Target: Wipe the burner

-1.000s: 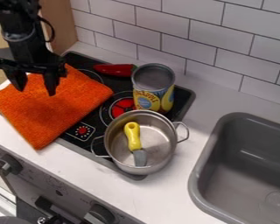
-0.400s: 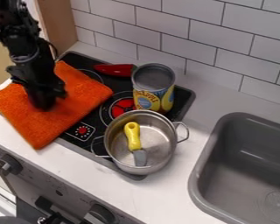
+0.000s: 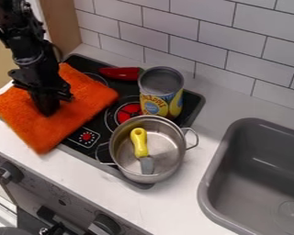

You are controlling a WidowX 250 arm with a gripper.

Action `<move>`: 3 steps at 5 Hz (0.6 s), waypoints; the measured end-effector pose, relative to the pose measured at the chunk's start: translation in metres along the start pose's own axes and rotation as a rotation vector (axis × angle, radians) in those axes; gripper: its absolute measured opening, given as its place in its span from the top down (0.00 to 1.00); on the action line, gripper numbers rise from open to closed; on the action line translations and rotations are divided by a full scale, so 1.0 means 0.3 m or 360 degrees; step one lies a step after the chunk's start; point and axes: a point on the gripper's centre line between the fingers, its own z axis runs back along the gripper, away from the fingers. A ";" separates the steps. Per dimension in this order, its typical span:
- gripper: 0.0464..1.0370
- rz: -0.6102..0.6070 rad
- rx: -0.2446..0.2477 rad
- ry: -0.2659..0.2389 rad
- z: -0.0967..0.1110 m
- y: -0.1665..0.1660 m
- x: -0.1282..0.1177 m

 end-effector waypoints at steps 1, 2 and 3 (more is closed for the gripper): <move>0.99 0.0033 -0.0037 -0.0013 0.007 -0.028 0.029; 0.99 0.0080 -0.0048 -0.0019 0.007 -0.068 0.062; 0.99 0.0189 -0.0039 -0.0021 0.012 -0.092 0.095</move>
